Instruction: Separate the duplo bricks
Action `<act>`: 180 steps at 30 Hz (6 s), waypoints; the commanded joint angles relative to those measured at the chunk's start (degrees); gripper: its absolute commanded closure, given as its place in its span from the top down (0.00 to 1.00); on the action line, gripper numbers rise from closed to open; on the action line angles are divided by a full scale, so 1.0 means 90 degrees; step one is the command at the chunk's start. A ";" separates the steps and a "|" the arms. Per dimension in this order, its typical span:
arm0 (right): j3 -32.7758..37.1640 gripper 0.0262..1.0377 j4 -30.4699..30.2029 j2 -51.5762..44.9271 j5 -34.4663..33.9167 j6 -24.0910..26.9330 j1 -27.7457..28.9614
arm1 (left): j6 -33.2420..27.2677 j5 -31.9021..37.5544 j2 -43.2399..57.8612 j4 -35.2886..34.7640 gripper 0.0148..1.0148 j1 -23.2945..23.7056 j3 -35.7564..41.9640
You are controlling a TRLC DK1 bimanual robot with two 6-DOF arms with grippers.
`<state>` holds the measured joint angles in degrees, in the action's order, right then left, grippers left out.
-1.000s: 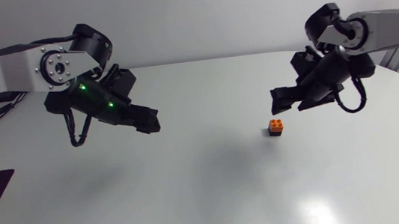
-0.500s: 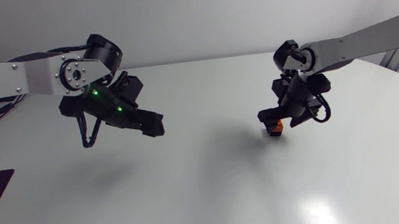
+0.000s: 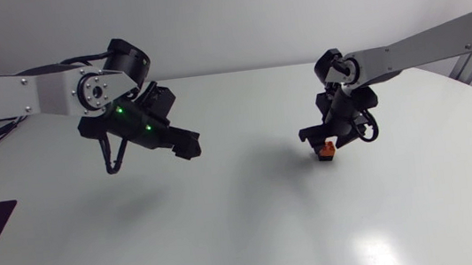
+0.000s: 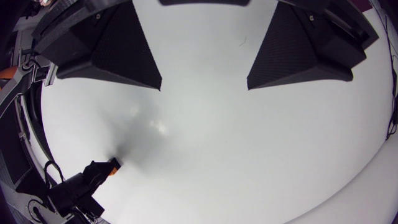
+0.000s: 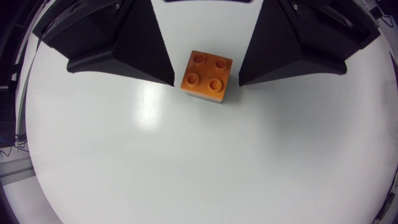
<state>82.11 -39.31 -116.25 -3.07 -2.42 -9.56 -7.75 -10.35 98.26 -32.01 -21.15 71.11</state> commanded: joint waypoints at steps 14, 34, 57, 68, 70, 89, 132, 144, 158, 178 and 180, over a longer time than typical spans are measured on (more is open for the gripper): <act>0.0018 0.30 -0.0017 -0.0199 0.0048 -0.0230 0.0037 | -0.0252 -0.0393 -0.0488 0.0998 0.75 -0.0043 -0.1036; 0.0096 0.24 -0.1658 0.1569 0.5341 0.0220 0.0789 | -0.1737 -0.3567 -0.2461 0.2131 0.93 0.0084 -0.2804; 0.0389 0.17 -0.2058 0.1481 0.6943 0.0249 -0.0109 | -0.1766 -0.2952 -0.1914 0.4396 0.94 -0.0980 -0.2638; -0.0080 0.17 -0.1902 0.1686 0.7460 0.0503 -0.0041 | -0.1834 -0.2659 -0.0918 0.5158 0.91 -0.1186 -0.2325; -0.0090 0.17 -0.1843 0.1686 0.7509 0.0503 -0.0021 | -0.1805 -0.2659 -0.0839 0.5158 0.89 -0.1195 -0.2227; -0.0060 0.17 -0.1374 0.1383 0.7519 0.0444 -0.0021 | -0.1375 -0.2561 -0.0800 0.5275 0.74 -0.1596 -0.1954; -0.0900 0.17 -0.0232 0.2037 0.7167 -0.0269 0.0105 | -0.1454 -0.2131 -0.0586 0.5705 0.45 -0.1820 -0.2130; -0.0851 0.17 -0.0222 0.2125 0.7158 -0.0337 0.0125 | -0.1971 -0.2083 -0.0722 0.5764 0.32 -0.2045 -0.2442; -0.0539 0.17 -0.0486 0.2106 0.7109 -0.0269 0.0291 | -0.2332 -0.2170 -0.0859 0.5519 0.32 -0.2045 -0.2540; -0.1291 0.17 0.0618 0.3024 0.5117 -0.0337 0.0154 | -0.2254 -0.2112 -0.0957 0.4875 0.32 -0.1410 -0.2276; -0.1232 0.17 0.0403 0.2985 0.4521 0.0034 -0.0051 | -0.2391 -0.2102 -0.1093 0.4357 0.32 -0.1146 -0.2052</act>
<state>70.61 -34.26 -88.97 39.88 -5.56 -8.34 -27.29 -29.12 90.70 9.04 -33.58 50.09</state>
